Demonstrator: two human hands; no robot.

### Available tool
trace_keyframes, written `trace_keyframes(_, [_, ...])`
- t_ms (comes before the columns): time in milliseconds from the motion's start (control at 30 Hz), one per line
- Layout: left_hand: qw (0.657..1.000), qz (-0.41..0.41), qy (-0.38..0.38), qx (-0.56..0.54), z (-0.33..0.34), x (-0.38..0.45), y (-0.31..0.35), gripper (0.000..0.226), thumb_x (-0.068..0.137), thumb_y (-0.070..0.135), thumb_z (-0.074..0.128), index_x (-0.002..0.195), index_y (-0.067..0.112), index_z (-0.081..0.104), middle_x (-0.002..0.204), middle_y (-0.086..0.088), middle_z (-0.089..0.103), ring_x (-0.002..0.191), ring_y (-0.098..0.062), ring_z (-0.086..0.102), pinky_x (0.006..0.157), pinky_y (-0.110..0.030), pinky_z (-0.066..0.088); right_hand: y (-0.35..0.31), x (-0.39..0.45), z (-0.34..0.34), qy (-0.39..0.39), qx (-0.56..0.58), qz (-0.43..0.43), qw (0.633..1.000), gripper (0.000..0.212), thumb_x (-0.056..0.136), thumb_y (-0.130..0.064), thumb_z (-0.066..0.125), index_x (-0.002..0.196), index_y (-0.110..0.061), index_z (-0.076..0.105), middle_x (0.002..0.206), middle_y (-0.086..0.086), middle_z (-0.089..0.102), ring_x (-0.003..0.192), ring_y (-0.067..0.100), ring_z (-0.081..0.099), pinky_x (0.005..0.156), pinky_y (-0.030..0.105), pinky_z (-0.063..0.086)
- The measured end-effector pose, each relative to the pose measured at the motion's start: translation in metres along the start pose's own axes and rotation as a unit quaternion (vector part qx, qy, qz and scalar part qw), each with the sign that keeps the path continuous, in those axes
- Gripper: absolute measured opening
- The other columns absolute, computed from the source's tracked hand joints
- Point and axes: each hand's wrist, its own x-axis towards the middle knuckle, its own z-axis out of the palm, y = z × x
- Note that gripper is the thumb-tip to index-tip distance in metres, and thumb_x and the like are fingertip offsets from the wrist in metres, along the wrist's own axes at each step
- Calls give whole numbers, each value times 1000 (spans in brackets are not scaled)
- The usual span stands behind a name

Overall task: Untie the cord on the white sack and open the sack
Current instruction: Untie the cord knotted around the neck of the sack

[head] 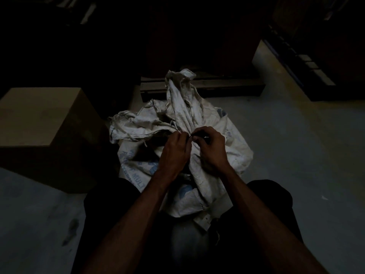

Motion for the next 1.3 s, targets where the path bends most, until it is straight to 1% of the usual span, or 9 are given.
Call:
trace_keyframes(200, [1000,20,20,-11,-4,0,5,6,91,5,63,86,2,60,81,-17,57,77,-34,57,69,-45,46,-2,1,-2,-8,16,10,1000,10,85,-4,69,88,-12,72,87,-4,73,88,11,70,79,27,54])
trace_keyframes(367, [1000,-4,21,7,-4,-2,4,13,95,15,58,98,4,63,88,-16,58,84,-31,57,73,-39,46,-3,-2,3,-3,38,22,999,12,86,-1,67,90,-11,72,89,-1,73,90,16,70,82,32,56])
trace_keyframes(467, [1000,4,16,15,-5,-1,3,15,94,16,55,96,4,64,87,-16,58,82,-32,57,71,-38,44,-1,-2,5,-6,28,29,999,12,87,-1,67,91,-11,71,91,0,73,91,14,70,83,31,56])
trace_keyframes(733, [991,-74,29,-112,-11,4,3,7,88,8,63,89,4,69,85,-12,69,82,-27,65,76,-31,44,-2,-6,7,-7,26,40,999,11,89,-2,67,94,-11,71,92,0,73,92,14,70,83,28,56])
trace_keyframes(867, [986,-84,48,-138,-13,2,4,6,86,7,67,87,3,71,83,-12,71,80,-26,67,75,-34,49,-3,-6,9,-2,25,43,999,11,89,0,65,92,-8,71,90,2,73,89,12,70,80,25,55])
trace_keyframes(1033, [959,-160,59,-227,-16,5,5,5,83,10,72,83,8,75,79,-2,75,75,-9,69,72,-13,50,-1,-4,10,7,73,76,994,11,90,2,62,93,-5,70,88,7,74,86,13,70,80,25,55])
trace_keyframes(1100, [941,-201,67,-264,-13,7,5,3,82,8,73,81,11,75,77,1,74,73,-8,69,74,-19,54,2,-2,9,9,92,93,991,10,90,2,63,92,-6,70,87,4,73,85,12,69,81,26,54])
trace_keyframes(1200, [888,-296,90,-340,-13,10,7,10,81,7,76,87,15,77,80,2,73,78,-10,70,81,-28,57,6,3,6,18,148,115,982,9,90,-1,65,92,-8,69,88,1,72,88,13,67,84,30,52])
trace_keyframes(1300, [858,-335,107,-375,-10,13,8,10,80,8,77,83,17,76,79,0,75,79,-16,72,82,-34,59,7,7,4,37,177,123,976,8,91,-2,65,95,-8,69,92,4,72,90,13,67,85,28,53])
